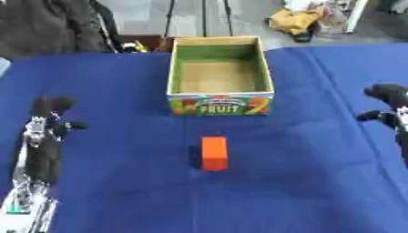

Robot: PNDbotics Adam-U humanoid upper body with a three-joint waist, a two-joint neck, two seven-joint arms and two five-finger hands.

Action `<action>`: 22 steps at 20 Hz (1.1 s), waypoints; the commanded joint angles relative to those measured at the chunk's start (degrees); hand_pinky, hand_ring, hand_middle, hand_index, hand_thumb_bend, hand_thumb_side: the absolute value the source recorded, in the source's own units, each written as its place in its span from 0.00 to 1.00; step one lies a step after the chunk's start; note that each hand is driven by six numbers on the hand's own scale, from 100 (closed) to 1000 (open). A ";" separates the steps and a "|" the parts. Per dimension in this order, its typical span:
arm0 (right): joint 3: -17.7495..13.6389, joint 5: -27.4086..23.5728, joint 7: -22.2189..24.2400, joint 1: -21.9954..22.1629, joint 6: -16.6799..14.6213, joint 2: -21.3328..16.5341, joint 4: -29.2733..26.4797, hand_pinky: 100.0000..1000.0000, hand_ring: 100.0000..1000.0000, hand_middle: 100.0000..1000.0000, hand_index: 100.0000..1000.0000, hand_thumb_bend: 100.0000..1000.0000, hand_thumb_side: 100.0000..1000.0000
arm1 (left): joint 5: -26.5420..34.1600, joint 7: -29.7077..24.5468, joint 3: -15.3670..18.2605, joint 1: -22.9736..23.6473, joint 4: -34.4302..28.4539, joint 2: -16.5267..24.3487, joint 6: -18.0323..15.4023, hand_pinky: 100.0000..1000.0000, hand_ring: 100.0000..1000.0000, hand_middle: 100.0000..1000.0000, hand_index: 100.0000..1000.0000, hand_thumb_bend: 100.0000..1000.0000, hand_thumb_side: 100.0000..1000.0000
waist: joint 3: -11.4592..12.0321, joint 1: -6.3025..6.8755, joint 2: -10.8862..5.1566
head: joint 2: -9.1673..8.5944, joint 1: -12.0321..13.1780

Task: Pick up objects on the table and place them in the box.

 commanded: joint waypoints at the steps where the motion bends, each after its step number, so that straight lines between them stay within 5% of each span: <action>1: 1.43 3.78 3.15 -2.37 -0.94 -5.01 -1.22 0.57 0.89 0.71 0.78 0.01 0.47 | -0.29 -0.14 0.10 -0.60 -0.92 1.16 0.03 0.51 0.88 0.65 0.71 0.68 0.78 | 0.15 -0.33 -1.04 | -0.53 -0.49; 11: 9.89 14.42 16.75 -15.88 -6.08 -12.67 7.99 0.66 0.96 0.84 0.86 0.26 0.36 | -0.29 -0.64 -0.40 -0.49 -0.80 1.28 0.18 0.51 0.89 0.65 0.71 0.68 0.78 | 1.28 -0.49 -1.52 | -1.36 -2.68; 22: 18.76 30.40 26.97 -29.39 -16.24 -8.06 25.72 0.71 0.97 0.88 0.88 0.38 0.34 | 0.00 -1.37 -1.11 -0.81 -0.71 1.03 0.32 0.51 0.89 0.65 0.71 0.68 0.78 | 3.44 -0.24 -1.31 | -1.99 -4.84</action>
